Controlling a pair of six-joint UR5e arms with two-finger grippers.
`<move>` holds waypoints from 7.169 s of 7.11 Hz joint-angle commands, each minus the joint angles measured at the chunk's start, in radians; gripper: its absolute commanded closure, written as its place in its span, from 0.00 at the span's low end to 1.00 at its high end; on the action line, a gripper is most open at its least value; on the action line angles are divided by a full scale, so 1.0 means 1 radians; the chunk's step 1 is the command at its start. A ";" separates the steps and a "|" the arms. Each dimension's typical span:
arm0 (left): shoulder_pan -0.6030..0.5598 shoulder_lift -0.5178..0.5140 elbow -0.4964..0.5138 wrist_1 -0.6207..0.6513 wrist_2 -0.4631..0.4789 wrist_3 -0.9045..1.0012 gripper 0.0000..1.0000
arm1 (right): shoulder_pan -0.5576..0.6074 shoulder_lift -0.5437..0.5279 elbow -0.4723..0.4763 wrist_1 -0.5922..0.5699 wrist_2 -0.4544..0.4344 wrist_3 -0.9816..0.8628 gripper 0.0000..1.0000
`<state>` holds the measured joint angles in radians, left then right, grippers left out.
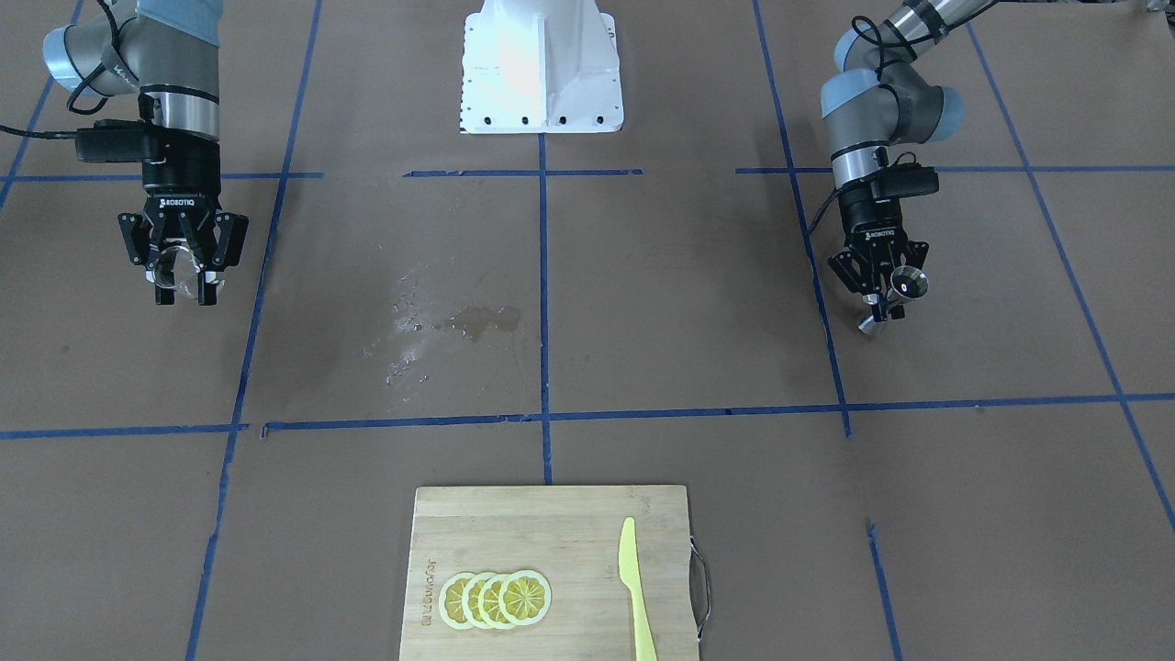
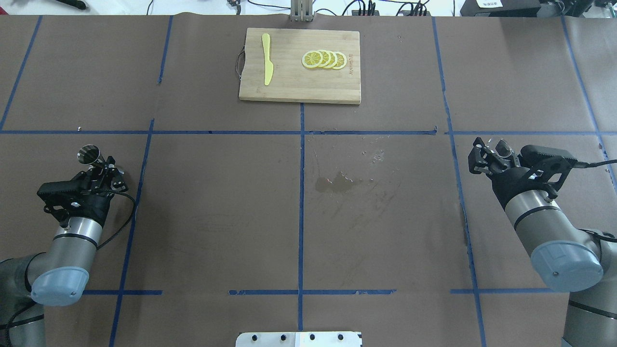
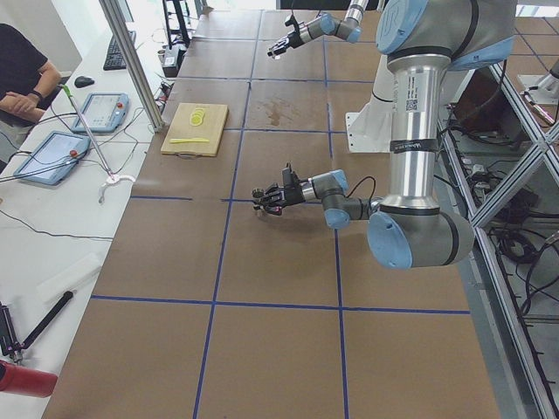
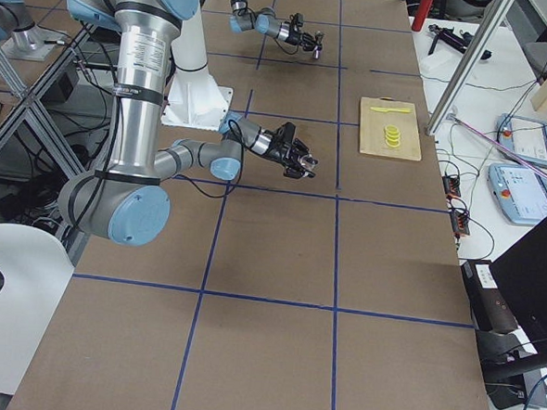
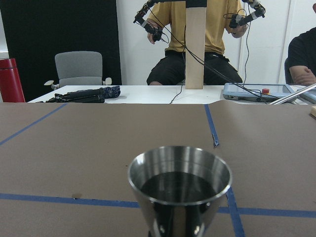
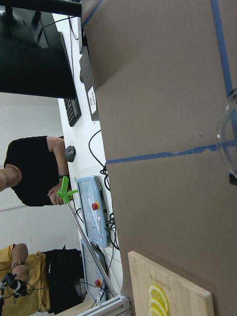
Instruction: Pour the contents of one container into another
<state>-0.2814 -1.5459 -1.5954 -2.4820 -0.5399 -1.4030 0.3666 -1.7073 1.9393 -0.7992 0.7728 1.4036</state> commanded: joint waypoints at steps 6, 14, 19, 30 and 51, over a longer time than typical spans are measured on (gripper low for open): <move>-0.001 0.001 -0.005 0.000 -0.009 0.013 0.00 | -0.002 0.000 -0.005 0.000 -0.001 0.000 1.00; -0.002 0.207 -0.257 -0.011 -0.345 0.185 0.00 | -0.038 -0.021 -0.103 0.006 -0.088 0.141 1.00; -0.015 0.294 -0.449 -0.009 -0.528 0.308 0.00 | -0.208 -0.022 -0.203 0.006 -0.266 0.241 1.00; -0.019 0.299 -0.465 -0.009 -0.534 0.308 0.00 | -0.232 -0.009 -0.272 0.021 -0.343 0.238 0.00; -0.753 0.282 -0.583 0.187 -1.376 0.957 0.00 | 0.941 -0.084 0.345 -0.827 1.279 -1.241 0.00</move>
<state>-0.8968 -1.2574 -2.1848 -2.3554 -1.7885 -0.5893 1.1962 -1.8726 2.2905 -1.4296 1.9940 0.3700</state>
